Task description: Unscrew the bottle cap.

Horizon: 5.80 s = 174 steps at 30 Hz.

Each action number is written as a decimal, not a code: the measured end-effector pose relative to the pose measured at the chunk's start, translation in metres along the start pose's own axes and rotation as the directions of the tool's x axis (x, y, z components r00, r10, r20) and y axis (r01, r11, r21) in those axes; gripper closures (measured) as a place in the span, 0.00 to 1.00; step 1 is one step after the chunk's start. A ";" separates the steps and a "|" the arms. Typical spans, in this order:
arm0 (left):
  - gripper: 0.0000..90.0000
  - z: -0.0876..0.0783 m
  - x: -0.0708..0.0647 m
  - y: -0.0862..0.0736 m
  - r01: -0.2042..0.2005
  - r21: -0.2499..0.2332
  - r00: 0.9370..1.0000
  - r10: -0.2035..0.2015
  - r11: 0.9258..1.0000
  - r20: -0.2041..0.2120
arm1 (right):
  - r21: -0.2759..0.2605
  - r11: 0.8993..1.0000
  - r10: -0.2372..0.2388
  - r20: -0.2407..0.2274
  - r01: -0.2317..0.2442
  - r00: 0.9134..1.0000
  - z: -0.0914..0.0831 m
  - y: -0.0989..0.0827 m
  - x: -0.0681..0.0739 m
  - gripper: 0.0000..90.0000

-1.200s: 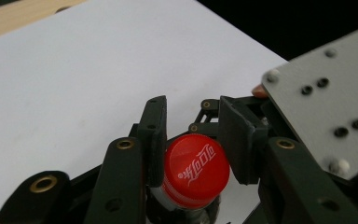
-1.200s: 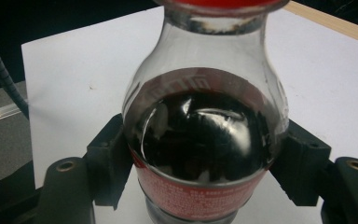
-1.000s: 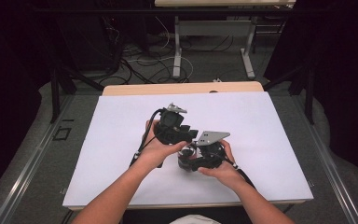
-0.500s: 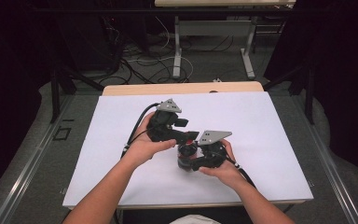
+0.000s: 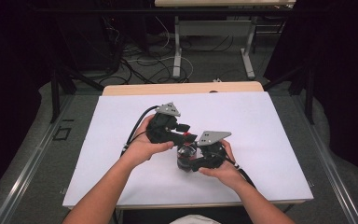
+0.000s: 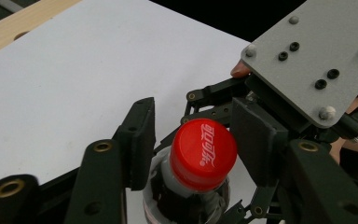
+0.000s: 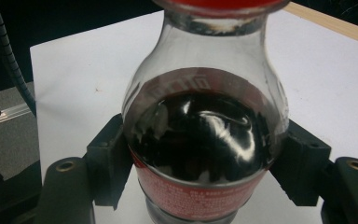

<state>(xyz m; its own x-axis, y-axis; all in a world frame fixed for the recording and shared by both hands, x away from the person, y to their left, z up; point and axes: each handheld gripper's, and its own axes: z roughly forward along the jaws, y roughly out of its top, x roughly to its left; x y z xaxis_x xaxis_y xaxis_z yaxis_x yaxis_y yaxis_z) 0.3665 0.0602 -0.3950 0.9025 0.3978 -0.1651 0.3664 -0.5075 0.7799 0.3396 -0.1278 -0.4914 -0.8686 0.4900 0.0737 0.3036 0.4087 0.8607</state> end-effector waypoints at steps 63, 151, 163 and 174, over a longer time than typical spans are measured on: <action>0.71 0.004 -0.014 0.008 0.106 -0.002 0.989 -0.105 0.994 -0.104 | -0.015 1.000 0.010 0.013 -0.010 1.000 0.000 -0.001 0.000 0.33; 0.69 -0.013 0.011 0.010 0.347 -0.048 0.916 -0.350 0.937 -0.195 | -0.025 1.000 0.008 0.040 -0.007 0.999 -0.001 -0.003 -0.005 0.33; 0.69 -0.017 0.032 -0.008 0.403 -0.070 0.886 -0.408 0.912 -0.221 | -0.020 1.000 0.014 0.061 -0.013 0.998 -0.001 -0.005 -0.010 0.33; 0.69 -0.032 0.048 -0.032 0.449 -0.122 0.853 -0.466 0.885 -0.235 | -0.023 0.999 0.030 0.095 -0.028 0.995 -0.003 -0.005 -0.016 0.33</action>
<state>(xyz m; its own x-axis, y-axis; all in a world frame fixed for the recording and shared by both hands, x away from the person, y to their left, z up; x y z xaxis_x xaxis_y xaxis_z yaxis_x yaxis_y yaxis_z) 0.3907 0.1198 -0.4091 0.5461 0.7555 -0.3620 0.7022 -0.1772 0.6896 0.3513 -0.1402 -0.4954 -0.8179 0.5731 0.0511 0.3184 0.3768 0.8698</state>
